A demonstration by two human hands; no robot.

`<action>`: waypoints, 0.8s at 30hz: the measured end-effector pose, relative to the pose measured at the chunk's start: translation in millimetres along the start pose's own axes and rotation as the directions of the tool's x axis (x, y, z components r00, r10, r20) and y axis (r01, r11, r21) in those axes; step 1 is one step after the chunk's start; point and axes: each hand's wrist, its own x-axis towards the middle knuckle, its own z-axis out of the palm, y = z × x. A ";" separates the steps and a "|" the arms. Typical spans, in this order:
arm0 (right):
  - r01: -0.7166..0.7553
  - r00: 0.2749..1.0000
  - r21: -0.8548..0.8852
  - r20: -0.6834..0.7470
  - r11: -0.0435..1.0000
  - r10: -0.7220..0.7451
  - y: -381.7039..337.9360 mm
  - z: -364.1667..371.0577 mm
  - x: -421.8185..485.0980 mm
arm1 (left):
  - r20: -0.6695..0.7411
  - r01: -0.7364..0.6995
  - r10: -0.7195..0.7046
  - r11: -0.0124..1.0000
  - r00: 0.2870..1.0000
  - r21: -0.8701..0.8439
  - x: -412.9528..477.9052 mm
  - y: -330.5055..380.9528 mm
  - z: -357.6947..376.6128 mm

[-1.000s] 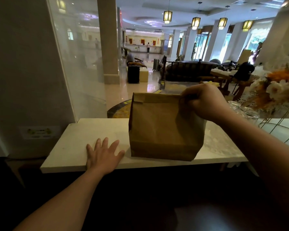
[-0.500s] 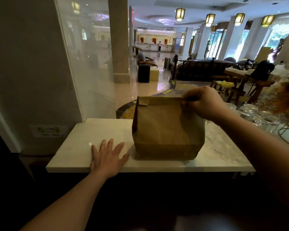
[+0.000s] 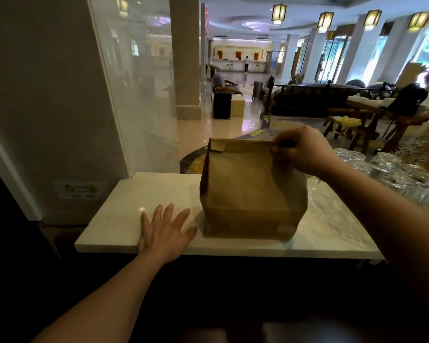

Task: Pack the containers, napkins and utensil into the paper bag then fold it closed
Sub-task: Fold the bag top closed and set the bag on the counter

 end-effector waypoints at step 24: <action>0.327 0.927 -0.235 -0.107 0.915 -0.359 -30.9 -2.7 -29.5 | 0.062 -0.008 0.007 1.000 0.998 0.019 -8.7 4.0 -13.7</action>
